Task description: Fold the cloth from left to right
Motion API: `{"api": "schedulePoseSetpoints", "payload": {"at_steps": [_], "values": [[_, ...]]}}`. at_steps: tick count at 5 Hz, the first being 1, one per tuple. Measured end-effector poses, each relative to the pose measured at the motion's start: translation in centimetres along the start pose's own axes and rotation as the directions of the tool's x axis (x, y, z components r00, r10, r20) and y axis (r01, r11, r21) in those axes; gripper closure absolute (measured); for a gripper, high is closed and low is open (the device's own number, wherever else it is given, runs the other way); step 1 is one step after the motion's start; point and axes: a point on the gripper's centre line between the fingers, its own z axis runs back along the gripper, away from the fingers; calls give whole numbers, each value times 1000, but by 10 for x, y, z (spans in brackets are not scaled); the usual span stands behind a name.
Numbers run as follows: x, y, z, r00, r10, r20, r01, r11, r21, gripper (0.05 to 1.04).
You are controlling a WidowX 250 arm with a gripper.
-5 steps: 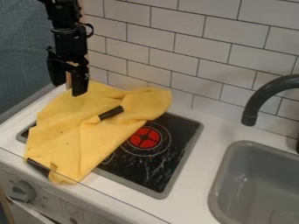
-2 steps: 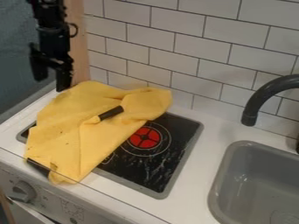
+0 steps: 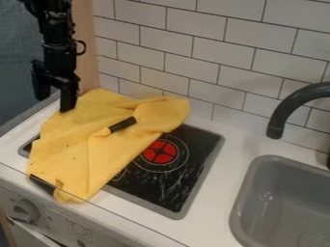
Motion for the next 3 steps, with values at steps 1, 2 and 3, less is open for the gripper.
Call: {"api": "schedulePoseSetpoints", "payload": {"at_steps": [1,2,3], "values": [[0,-1,-2,1000,-11,-3,11,1000,-4,85],[5,-7,0,999,-43,8,43,999,-8,85],[7,-10,-3,998,-56,27,57,998,-20,85]]}}
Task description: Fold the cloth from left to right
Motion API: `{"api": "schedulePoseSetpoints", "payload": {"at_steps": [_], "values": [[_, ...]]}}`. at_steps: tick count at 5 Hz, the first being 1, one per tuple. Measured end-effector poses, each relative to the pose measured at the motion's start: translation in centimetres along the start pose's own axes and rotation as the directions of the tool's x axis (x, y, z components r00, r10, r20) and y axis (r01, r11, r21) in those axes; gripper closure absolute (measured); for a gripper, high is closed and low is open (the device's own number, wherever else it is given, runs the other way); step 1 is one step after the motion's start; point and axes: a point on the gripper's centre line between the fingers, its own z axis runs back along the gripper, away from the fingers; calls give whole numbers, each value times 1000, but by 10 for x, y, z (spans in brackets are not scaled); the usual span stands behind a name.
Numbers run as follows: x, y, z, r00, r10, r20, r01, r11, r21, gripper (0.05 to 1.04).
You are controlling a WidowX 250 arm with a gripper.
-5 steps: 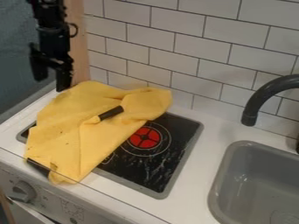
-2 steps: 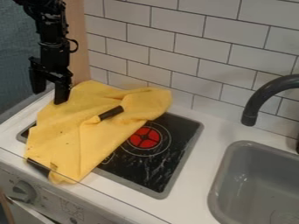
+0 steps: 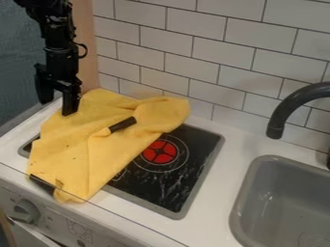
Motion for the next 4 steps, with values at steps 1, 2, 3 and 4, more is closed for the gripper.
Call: {"api": "schedulePoseSetpoints", "payload": {"at_steps": [1,2,3,4], "values": [[1,-6,-5,1000,-26,5,26,1000,-8,85],[-1,-11,-11,999,-37,6,37,999,-23,85],[0,-10,-11,999,-43,13,43,999,-17,147],[4,-8,-11,998,-39,38,39,999,-2,449]]}}
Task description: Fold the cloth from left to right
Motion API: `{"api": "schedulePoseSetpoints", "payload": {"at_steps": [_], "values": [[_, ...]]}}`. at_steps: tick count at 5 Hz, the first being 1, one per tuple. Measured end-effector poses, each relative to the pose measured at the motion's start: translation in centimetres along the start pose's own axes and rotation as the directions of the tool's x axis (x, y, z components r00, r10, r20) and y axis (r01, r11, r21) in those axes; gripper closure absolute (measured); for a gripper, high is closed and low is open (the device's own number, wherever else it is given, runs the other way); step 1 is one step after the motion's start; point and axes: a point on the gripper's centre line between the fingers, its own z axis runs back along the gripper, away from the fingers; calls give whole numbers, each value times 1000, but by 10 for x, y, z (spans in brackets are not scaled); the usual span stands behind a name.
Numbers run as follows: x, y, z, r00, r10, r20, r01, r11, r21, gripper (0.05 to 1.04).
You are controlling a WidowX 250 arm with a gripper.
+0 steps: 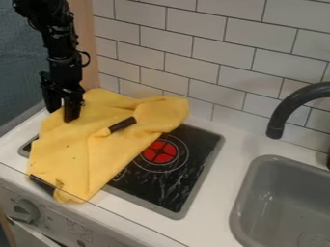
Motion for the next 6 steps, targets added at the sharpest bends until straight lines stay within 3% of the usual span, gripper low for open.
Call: {"api": "schedulePoseSetpoints", "payload": {"at_steps": [1,2,3,4,6], "values": [[0,-1,-1,1000,2,2,-2,1000,-3,737],[0,-2,-2,1000,5,6,-5,1000,-11,930],[0,-3,-2,1000,2,7,-2,1000,-15,1019],[-3,-6,-2,1000,8,-7,-8,999,-44,1031],[-4,-15,44,997,-29,76,34,998,-56,1031]]}}
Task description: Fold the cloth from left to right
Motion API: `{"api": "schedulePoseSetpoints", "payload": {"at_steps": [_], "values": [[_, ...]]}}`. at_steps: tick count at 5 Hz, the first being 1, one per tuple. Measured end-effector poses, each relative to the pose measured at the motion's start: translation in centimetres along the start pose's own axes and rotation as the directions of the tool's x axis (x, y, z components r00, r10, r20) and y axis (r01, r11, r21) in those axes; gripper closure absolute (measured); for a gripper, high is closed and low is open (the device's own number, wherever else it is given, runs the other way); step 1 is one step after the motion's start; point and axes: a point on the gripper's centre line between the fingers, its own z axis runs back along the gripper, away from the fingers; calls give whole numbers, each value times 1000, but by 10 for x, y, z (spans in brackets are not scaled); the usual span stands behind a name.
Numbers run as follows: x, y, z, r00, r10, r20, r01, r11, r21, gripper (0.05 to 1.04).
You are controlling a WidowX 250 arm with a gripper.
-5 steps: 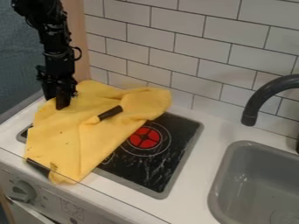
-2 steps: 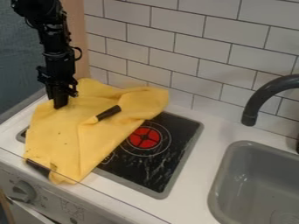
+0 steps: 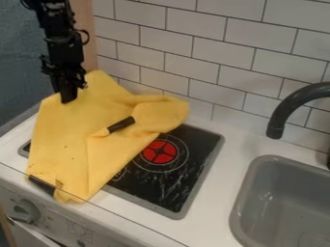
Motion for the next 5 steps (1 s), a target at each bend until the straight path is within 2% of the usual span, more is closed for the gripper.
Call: {"api": "schedulePoseSetpoints", "payload": {"at_steps": [1,2,3,5], "values": [[-7,-13,18,999,-25,34,26,1000,-13,1031],[-15,-31,27,995,-90,52,90,996,-1,1031],[-18,-61,22,984,-169,49,170,985,-16,1031],[-23,-114,-2,950,-311,11,311,950,0,1031]]}}
